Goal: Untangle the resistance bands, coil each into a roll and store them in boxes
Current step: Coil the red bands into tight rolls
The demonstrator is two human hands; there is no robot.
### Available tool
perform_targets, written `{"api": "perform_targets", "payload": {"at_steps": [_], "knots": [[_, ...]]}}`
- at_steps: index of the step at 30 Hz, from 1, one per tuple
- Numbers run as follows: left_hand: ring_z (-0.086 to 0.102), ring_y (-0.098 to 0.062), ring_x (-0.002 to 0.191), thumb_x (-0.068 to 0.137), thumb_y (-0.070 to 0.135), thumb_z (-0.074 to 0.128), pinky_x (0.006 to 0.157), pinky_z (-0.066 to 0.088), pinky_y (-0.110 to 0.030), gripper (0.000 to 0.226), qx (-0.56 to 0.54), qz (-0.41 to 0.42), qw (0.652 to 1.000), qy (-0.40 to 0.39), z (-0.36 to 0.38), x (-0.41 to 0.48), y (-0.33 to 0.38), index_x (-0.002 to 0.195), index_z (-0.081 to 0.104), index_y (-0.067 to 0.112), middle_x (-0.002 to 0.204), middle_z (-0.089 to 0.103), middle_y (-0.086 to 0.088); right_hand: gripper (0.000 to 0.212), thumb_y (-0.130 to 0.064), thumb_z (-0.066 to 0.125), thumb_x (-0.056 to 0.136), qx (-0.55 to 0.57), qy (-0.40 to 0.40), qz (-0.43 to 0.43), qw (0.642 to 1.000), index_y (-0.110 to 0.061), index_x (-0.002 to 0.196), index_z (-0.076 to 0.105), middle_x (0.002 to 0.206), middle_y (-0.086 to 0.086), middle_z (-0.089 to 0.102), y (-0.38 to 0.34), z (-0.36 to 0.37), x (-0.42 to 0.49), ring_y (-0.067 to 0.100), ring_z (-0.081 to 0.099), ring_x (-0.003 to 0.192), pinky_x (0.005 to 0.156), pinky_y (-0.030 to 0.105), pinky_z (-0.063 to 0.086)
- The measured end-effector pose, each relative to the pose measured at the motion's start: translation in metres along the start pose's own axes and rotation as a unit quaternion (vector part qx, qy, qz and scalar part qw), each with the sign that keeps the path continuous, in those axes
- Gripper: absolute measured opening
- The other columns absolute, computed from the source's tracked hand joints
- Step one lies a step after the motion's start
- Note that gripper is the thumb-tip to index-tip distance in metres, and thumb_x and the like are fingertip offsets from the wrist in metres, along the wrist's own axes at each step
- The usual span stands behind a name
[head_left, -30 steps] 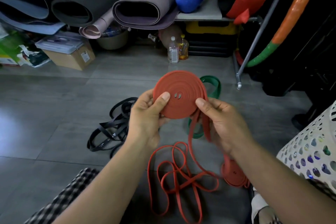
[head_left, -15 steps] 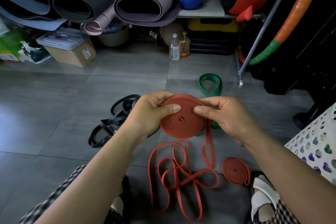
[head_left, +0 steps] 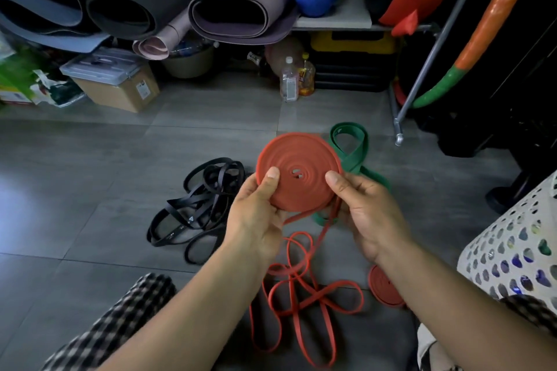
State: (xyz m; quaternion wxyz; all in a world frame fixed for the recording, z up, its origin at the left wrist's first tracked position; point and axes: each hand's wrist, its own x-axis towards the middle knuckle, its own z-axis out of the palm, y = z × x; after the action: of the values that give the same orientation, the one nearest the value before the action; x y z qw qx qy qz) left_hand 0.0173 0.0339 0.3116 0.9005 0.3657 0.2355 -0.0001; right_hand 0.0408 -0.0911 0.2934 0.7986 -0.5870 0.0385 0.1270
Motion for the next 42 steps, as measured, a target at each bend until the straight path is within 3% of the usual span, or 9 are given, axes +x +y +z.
{"api": "perform_targets", "payload": {"at_steps": [3, 5, 7, 11, 20, 27, 34, 39, 42], "knots": [[0.066, -0.013, 0.081, 0.088, 0.009, 0.056, 0.067, 0.057, -0.023, 0.026, 0.197, 0.058, 0.978, -0.025, -0.008, 0.008, 0.009, 0.114, 0.053, 0.008, 0.097, 0.065, -0.003, 0.011, -0.011, 0.059, 0.083, -0.068, -0.013, 0.003, 0.998, -0.013, 0.074, 0.066, 0.061, -0.007, 0.07, -0.011, -0.013, 0.009, 0.003, 0.063, 0.058, 0.059, 0.018, 0.054], [0.059, -0.008, 0.098, 0.083, 0.01, 0.063, 0.084, 0.05, -0.019, 0.049, 0.379, 0.133, 0.913, -0.068, -0.015, 0.017, 0.021, 0.127, 0.043, 0.019, 0.11, 0.059, 0.003, 0.013, -0.008, 0.059, 0.083, -0.146, -0.056, -0.014, 0.988, -0.014, 0.074, 0.066, 0.059, -0.011, 0.069, -0.017, -0.018, 0.01, -0.003, 0.062, 0.058, 0.056, 0.01, 0.048], [0.061, -0.008, 0.092, 0.08, 0.007, 0.065, 0.084, 0.048, -0.022, 0.038, 0.439, 0.122, 0.88, -0.133, -0.016, 0.016, 0.023, 0.115, 0.053, 0.02, 0.104, 0.064, 0.001, 0.014, -0.008, 0.06, 0.083, -0.192, -0.102, -0.012, 0.976, -0.015, 0.074, 0.067, 0.06, -0.011, 0.069, -0.019, -0.019, 0.007, -0.004, 0.061, 0.058, 0.057, 0.01, 0.048], [0.06, -0.007, 0.062, 0.085, 0.003, 0.057, 0.061, 0.051, -0.018, 0.01, 0.325, 0.091, 0.939, -0.075, -0.009, 0.009, 0.013, 0.085, 0.057, 0.013, 0.079, 0.063, -0.003, 0.012, -0.009, 0.059, 0.083, -0.156, -0.099, -0.024, 0.983, -0.015, 0.081, 0.068, 0.071, -0.008, 0.072, -0.019, -0.018, 0.005, 0.001, 0.066, 0.068, 0.065, 0.012, 0.05], [0.062, -0.017, 0.075, 0.091, 0.009, 0.052, 0.072, 0.054, -0.034, 0.003, 0.028, -0.006, 0.998, 0.057, 0.003, 0.007, -0.018, 0.089, 0.053, 0.011, 0.085, 0.064, -0.006, 0.015, -0.013, 0.052, 0.089, 0.027, 0.029, -0.044, 0.998, -0.015, 0.084, 0.066, 0.073, -0.007, 0.072, 0.007, -0.006, 0.004, 0.005, 0.066, 0.074, 0.08, 0.022, 0.053], [0.063, -0.013, 0.074, 0.089, 0.008, 0.054, 0.076, 0.054, -0.031, 0.008, 0.204, -0.025, 0.977, -0.05, -0.003, 0.015, -0.014, 0.097, 0.056, 0.01, 0.089, 0.065, -0.004, 0.018, -0.011, 0.053, 0.089, -0.06, 0.035, -0.034, 0.997, -0.018, 0.076, 0.064, 0.06, -0.013, 0.069, -0.012, -0.026, 0.016, -0.003, 0.062, 0.059, 0.073, 0.023, 0.051], [0.061, -0.018, 0.077, 0.093, 0.006, 0.046, 0.088, 0.049, -0.041, 0.009, 0.074, -0.024, 0.997, 0.023, 0.003, 0.004, -0.051, 0.094, 0.052, 0.012, 0.085, 0.064, -0.005, 0.013, -0.012, 0.05, 0.091, 0.018, 0.09, -0.026, 0.995, -0.016, 0.084, 0.06, 0.076, -0.007, 0.068, 0.006, -0.027, 0.014, 0.0, 0.063, 0.068, 0.063, 0.013, 0.052], [0.064, -0.026, 0.087, 0.091, 0.006, 0.051, 0.077, 0.054, -0.049, 0.014, 0.034, -0.088, 0.995, -0.012, 0.005, -0.002, -0.074, 0.099, 0.049, 0.017, 0.098, 0.063, -0.007, 0.018, -0.007, 0.05, 0.09, 0.024, 0.151, 0.006, 0.988, -0.015, 0.079, 0.061, 0.086, 0.002, 0.062, 0.011, -0.043, 0.023, 0.014, 0.058, 0.079, 0.075, 0.028, 0.05], [0.063, -0.039, 0.087, 0.086, -0.004, 0.053, 0.07, 0.055, -0.051, 0.034, 0.047, -0.141, 0.988, -0.031, 0.003, -0.012, -0.092, 0.107, 0.041, 0.02, 0.106, 0.061, -0.014, 0.017, -0.006, 0.054, 0.088, 0.022, 0.152, 0.008, 0.988, -0.014, 0.076, 0.063, 0.075, -0.002, 0.066, 0.014, -0.056, 0.025, 0.006, 0.063, 0.068, 0.064, 0.019, 0.054]]}}
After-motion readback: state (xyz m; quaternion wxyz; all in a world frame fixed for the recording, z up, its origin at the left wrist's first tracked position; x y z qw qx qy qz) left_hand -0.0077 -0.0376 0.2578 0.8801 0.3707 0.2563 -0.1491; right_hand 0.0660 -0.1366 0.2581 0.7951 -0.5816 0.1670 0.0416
